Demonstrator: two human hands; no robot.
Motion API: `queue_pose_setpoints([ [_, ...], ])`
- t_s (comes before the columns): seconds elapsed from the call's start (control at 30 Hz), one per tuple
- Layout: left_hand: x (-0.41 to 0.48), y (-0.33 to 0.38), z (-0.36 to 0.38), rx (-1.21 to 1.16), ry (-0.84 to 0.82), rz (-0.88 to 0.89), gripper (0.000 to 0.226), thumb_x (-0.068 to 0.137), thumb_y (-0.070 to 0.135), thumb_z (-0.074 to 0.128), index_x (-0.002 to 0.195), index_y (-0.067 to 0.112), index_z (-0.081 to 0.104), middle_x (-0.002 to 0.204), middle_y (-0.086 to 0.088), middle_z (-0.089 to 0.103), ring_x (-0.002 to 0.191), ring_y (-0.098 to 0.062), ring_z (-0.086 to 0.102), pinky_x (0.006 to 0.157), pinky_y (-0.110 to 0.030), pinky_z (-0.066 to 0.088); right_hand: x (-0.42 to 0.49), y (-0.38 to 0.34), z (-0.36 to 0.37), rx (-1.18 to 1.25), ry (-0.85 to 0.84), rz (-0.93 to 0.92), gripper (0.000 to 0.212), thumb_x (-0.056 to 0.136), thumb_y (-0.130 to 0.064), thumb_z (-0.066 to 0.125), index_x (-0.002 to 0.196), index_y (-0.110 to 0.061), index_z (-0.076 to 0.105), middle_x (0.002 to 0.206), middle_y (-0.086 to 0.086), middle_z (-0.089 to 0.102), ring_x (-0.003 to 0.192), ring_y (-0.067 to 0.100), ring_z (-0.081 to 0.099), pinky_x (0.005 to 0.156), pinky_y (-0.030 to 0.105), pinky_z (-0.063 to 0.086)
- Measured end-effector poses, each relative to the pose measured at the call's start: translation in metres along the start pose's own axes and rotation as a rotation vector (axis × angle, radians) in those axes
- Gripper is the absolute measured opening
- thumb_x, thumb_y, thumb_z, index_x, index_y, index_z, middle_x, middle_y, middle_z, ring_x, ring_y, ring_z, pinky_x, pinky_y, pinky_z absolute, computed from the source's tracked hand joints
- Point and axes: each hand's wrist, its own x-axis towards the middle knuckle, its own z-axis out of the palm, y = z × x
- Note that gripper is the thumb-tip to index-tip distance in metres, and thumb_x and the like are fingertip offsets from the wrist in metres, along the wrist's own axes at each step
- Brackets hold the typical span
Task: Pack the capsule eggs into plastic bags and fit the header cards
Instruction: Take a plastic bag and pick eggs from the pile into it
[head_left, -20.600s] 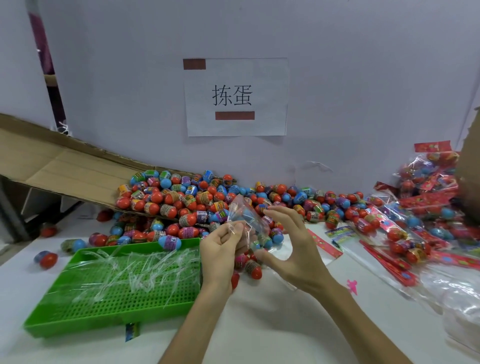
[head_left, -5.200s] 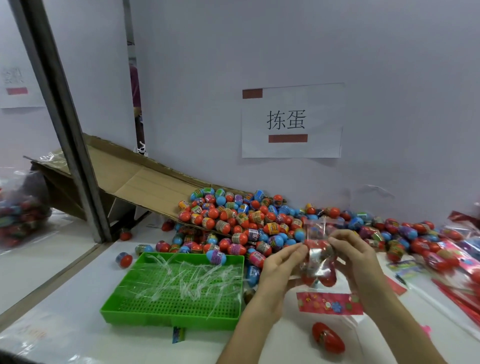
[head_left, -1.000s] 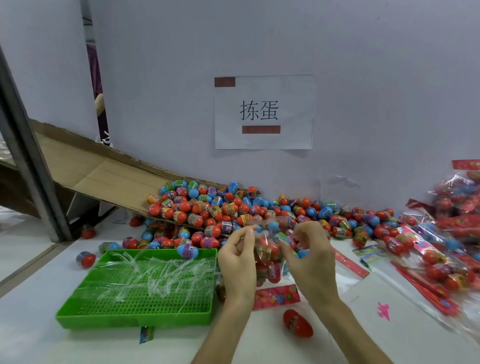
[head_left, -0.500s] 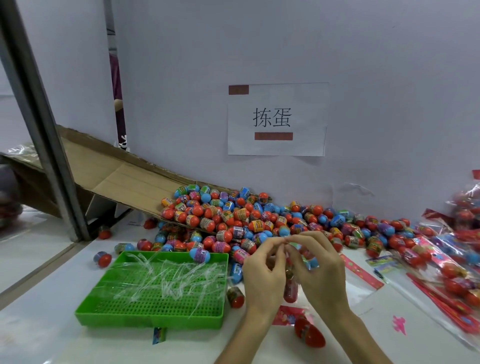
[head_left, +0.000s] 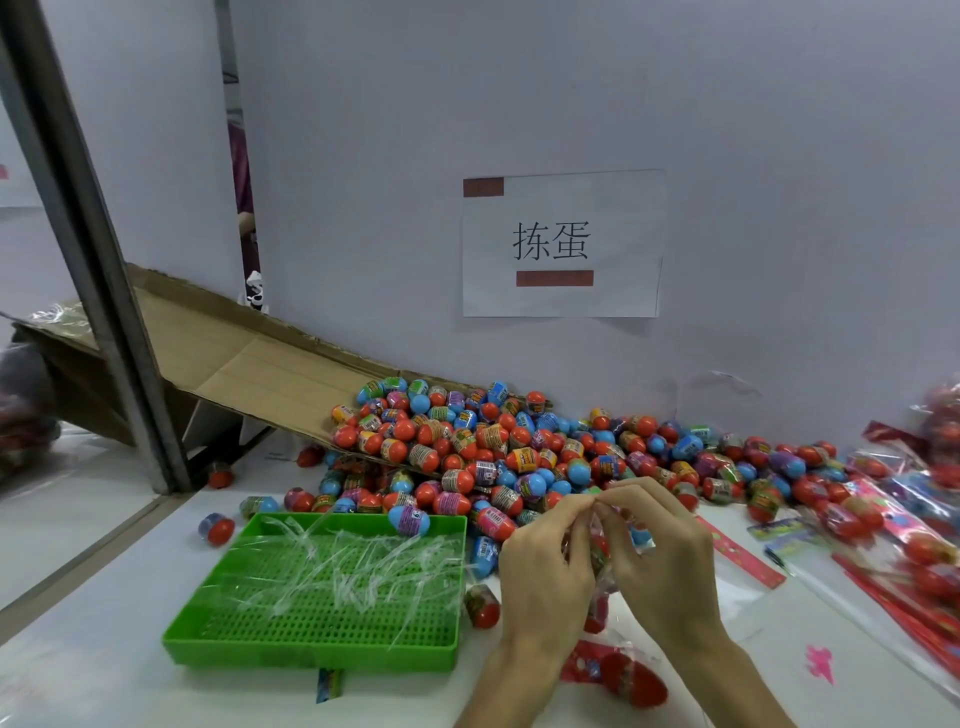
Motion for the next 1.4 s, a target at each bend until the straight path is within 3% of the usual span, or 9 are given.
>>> queue_pose_setpoints([
  [0.13, 0.0, 0.0, 0.0, 0.033, -0.016, 0.006, 0.022, 0.105, 0.021, 0.057, 0.113, 0.031, 0.074, 0.093, 0.017, 0.075, 0.074, 0.011, 0.061, 0.07, -0.005, 0.043, -0.001, 0.001, -0.002, 0.023, -0.03, 0.049, 0.022, 0.082, 0.004, 0.079, 0.085, -0.016, 0.069, 0.084, -0.012, 0.064, 0.076, 0.009, 0.062, 0.065, 0.021, 0.053],
  [0.33, 0.0, -0.006, 0.001, 0.025, -0.043, 0.002, 0.023, 0.104, 0.016, 0.058, 0.112, 0.032, 0.073, 0.094, 0.015, 0.076, 0.078, -0.001, 0.067, 0.068, -0.028, 0.055, 0.0, -0.002, -0.003, 0.06, -0.055, 0.087, 0.017, 0.09, -0.015, 0.063, 0.087, -0.031, 0.057, 0.082, -0.021, 0.058, 0.071, 0.008, 0.058, 0.059, 0.02, 0.047],
  [0.6, 0.002, -0.009, 0.002, 0.017, 0.005, -0.062, 0.019, 0.104, 0.022, 0.059, 0.109, 0.031, 0.075, 0.093, 0.016, 0.076, 0.078, -0.002, 0.068, 0.068, -0.024, 0.054, 0.001, 0.001, 0.001, 0.174, -0.07, 0.218, 0.026, 0.094, 0.0, 0.063, 0.089, -0.024, 0.056, 0.077, -0.007, 0.06, 0.073, 0.013, 0.059, 0.059, 0.02, 0.047],
  [0.8, 0.009, -0.007, -0.003, -0.272, 0.126, -0.321, 0.02, 0.104, 0.013, 0.06, 0.099, 0.027, 0.074, 0.083, 0.016, 0.076, 0.081, -0.003, 0.074, 0.077, -0.025, 0.06, 0.011, 0.011, -0.012, 0.386, 0.082, 0.554, 0.016, 0.104, -0.008, 0.052, 0.091, -0.016, 0.058, 0.078, 0.003, 0.068, 0.065, 0.017, 0.066, 0.055, 0.027, 0.054],
  [1.0, 0.017, -0.015, -0.01, -0.731, 0.156, -0.937, 0.019, 0.106, 0.014, 0.057, 0.099, 0.017, 0.075, 0.083, 0.007, 0.08, 0.099, -0.021, 0.073, 0.099, -0.047, 0.057, 0.025, 0.027, -0.024, 0.63, 0.095, 0.977, 0.021, 0.109, -0.014, 0.043, 0.11, 0.0, 0.058, 0.086, 0.015, 0.07, 0.053, 0.017, 0.065, 0.052, 0.029, 0.052],
  [1.13, 0.018, -0.009, -0.009, -0.7, 0.166, -0.899, 0.02, 0.106, 0.014, 0.057, 0.097, 0.015, 0.075, 0.085, 0.006, 0.08, 0.093, -0.019, 0.075, 0.096, -0.047, 0.059, 0.033, 0.044, -0.04, 0.761, 0.255, 1.133, 0.03, 0.106, -0.011, 0.043, 0.124, 0.007, 0.06, 0.1, 0.018, 0.074, 0.07, 0.019, 0.074, 0.065, 0.029, 0.061],
  [1.23, 0.019, -0.013, -0.01, -0.768, 0.171, -0.966, 0.018, 0.105, 0.017, 0.058, 0.097, 0.017, 0.075, 0.09, -0.001, 0.081, 0.086, -0.02, 0.076, 0.078, -0.038, 0.064, 0.036, 0.057, -0.058, 0.807, 0.52, 1.194, 0.034, 0.102, -0.006, 0.046, 0.131, 0.008, 0.055, 0.112, 0.023, 0.072, 0.079, 0.024, 0.077, 0.076, 0.035, 0.064],
  [1.33, 0.021, -0.014, -0.012, -0.813, 0.199, -0.992, 0.017, 0.105, 0.016, 0.06, 0.097, 0.018, 0.075, 0.094, -0.003, 0.081, 0.09, -0.024, 0.076, 0.066, -0.03, 0.061, 0.044, 0.045, -0.064, 0.766, 0.619, 1.091, 0.015, 0.103, -0.009, 0.05, 0.114, -0.004, 0.059, 0.118, 0.025, 0.07, 0.084, 0.026, 0.078, 0.076, 0.035, 0.064],
  [1.4, 0.02, -0.014, -0.011, -0.797, 0.177, -0.977, 0.017, 0.105, 0.015, 0.059, 0.099, 0.017, 0.075, 0.096, -0.002, 0.081, 0.095, -0.027, 0.076, 0.072, -0.035, 0.063, 0.054, 0.023, -0.057, 0.69, 0.579, 0.977, 0.009, 0.104, -0.011, 0.052, 0.098, -0.016, 0.057, 0.117, 0.024, 0.07, 0.088, 0.025, 0.077, 0.083, 0.038, 0.063],
])
